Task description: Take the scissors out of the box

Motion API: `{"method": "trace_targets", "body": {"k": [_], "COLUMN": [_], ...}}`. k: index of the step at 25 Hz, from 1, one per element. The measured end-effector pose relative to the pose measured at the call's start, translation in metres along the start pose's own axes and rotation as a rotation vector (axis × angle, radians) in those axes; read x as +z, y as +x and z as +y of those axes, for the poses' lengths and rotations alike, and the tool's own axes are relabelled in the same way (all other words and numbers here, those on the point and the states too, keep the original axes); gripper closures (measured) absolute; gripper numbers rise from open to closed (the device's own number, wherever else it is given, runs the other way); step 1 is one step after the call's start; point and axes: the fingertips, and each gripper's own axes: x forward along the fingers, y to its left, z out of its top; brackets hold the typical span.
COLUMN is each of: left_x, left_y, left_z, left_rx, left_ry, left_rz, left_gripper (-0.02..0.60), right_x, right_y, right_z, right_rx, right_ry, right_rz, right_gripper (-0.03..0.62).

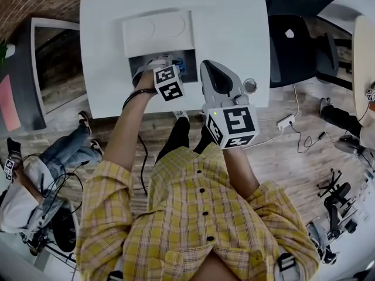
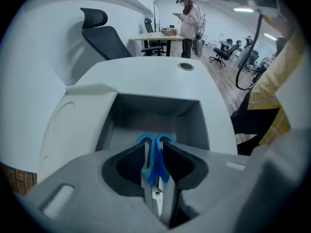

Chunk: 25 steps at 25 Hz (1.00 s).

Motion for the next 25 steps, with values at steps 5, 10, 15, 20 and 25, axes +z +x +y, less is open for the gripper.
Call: {"method": "trace_targets", "body": {"k": [5, 10, 15, 20, 25], "left_x": [-0.003, 0.001, 0.001, 0.006, 0.017], "left_y": [0.009, 0.006, 0.006, -0.012, -0.028], "left_z": [-0.004, -0.005, -0.007, -0.001, 0.004], "left_rx": [-0.031, -0.063, -0.049, 0.002, 0.09], "left_ry": [-0.007, -0.048, -0.043, -0.103, -0.174], "left_rz": [0.014, 0.024, 0.048, -0.012, -0.088], "left_gripper": [0.483, 0.502, 0.503, 0.504, 0.505], "right_x": [-0.003, 0.002, 0.004, 0.01, 0.007], "right_y": [-0.001, -0.006, -0.011, -0.014, -0.016], "right_z": [-0.005, -0.006, -0.008, -0.011, -0.019], "right_rx": [-0.008, -0.007, 0.001, -0.008, -0.002], "right_ry": [0.0, -0.026, -0.031, -0.03, -0.023], "right_rz": [0.003, 0.0, -0.003, -0.006, -0.006], "right_gripper": [0.589, 0.589, 0.589, 0.589, 0.589]}}
